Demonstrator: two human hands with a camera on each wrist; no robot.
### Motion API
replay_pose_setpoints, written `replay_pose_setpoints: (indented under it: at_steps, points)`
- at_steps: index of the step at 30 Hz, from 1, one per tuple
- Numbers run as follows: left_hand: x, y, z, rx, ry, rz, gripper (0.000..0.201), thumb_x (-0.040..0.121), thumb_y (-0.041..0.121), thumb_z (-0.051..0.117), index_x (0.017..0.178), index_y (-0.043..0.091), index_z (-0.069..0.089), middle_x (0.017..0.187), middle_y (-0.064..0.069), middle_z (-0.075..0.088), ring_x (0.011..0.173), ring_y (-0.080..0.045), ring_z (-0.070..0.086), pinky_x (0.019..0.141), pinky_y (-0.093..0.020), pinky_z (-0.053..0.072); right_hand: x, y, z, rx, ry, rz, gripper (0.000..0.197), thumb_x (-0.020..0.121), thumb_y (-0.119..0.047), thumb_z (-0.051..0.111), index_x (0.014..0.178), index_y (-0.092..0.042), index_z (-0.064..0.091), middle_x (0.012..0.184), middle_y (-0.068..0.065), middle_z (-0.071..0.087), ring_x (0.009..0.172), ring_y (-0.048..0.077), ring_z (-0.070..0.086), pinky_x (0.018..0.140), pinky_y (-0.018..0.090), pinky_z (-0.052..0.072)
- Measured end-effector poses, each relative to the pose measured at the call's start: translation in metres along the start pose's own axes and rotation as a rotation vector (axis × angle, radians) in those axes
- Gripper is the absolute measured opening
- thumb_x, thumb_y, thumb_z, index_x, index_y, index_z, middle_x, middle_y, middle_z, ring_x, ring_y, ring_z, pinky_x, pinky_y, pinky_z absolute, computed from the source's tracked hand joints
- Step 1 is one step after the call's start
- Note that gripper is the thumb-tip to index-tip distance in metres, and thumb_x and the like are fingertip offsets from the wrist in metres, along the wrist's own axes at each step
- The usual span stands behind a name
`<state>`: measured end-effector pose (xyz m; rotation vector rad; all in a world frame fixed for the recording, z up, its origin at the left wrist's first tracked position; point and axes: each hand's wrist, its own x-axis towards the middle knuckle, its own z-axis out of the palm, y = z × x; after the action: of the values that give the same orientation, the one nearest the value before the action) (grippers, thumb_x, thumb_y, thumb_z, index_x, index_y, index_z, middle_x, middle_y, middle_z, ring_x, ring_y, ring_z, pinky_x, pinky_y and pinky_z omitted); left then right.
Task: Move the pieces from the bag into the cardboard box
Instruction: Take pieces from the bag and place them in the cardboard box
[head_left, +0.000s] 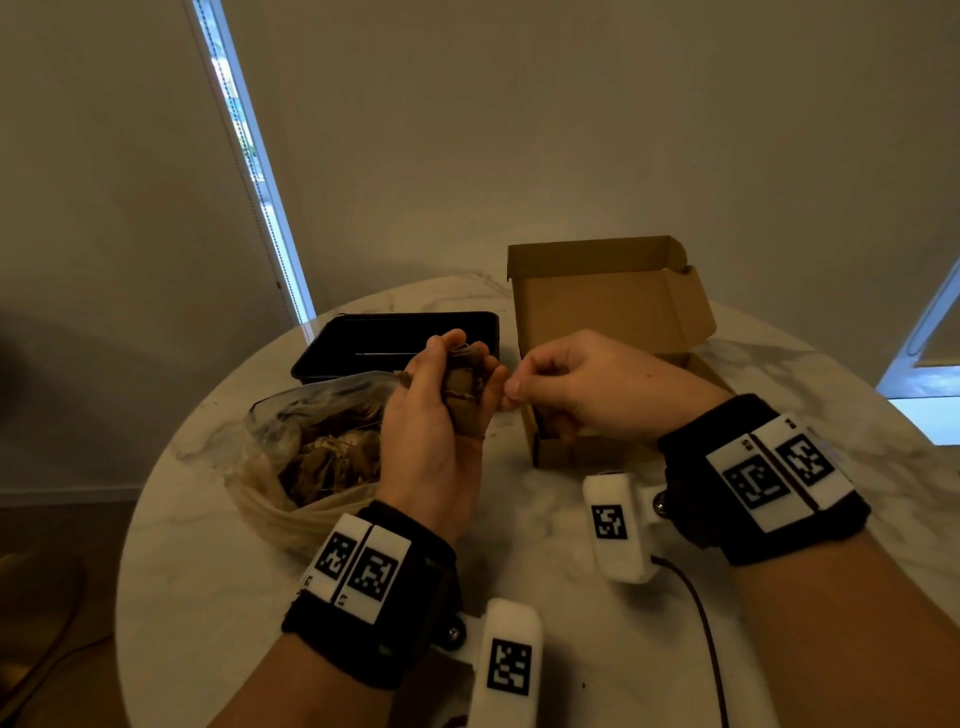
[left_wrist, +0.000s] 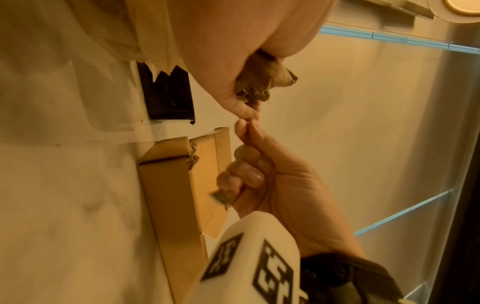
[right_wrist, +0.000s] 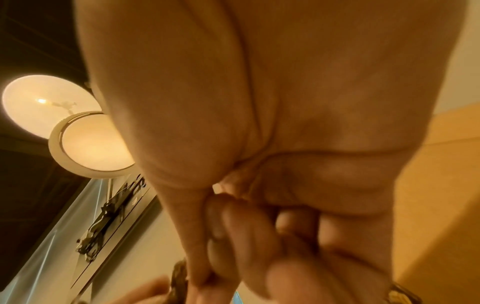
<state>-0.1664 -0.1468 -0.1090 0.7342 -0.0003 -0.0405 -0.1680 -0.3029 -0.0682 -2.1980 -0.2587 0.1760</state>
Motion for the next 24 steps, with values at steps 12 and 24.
replay_pose_setpoints:
  at_steps: [12, 24]
  points:
    - [0.000, -0.005, -0.001, 0.062, -0.060, -0.229, 0.027, 0.098, 0.032, 0.063, 0.114, 0.010, 0.066, 0.098, -0.014, 0.071, 0.087, -0.022, 0.071, 0.074, -0.033, 0.063, 0.001, 0.002, -0.013, 0.415, 0.244, -0.147, 0.024, 0.103, -0.029, 0.057, 0.092, -0.013, 0.072, 0.055, -0.008, 0.040, 0.043, 0.007, 0.032, 0.040, 0.020, 0.031]
    - [-0.003, -0.004, -0.001, 0.055, -0.223, -0.375, 0.044, 0.094, 0.043, 0.064, 0.125, 0.011, 0.069, 0.099, -0.009, 0.072, 0.085, -0.016, 0.066, 0.066, -0.022, 0.059, -0.003, -0.007, -0.016, 0.662, 0.341, -0.271, 0.021, 0.103, -0.025, 0.055, 0.094, -0.016, 0.072, 0.063, -0.005, 0.039, 0.049, 0.008, 0.030, 0.042, 0.020, 0.026]
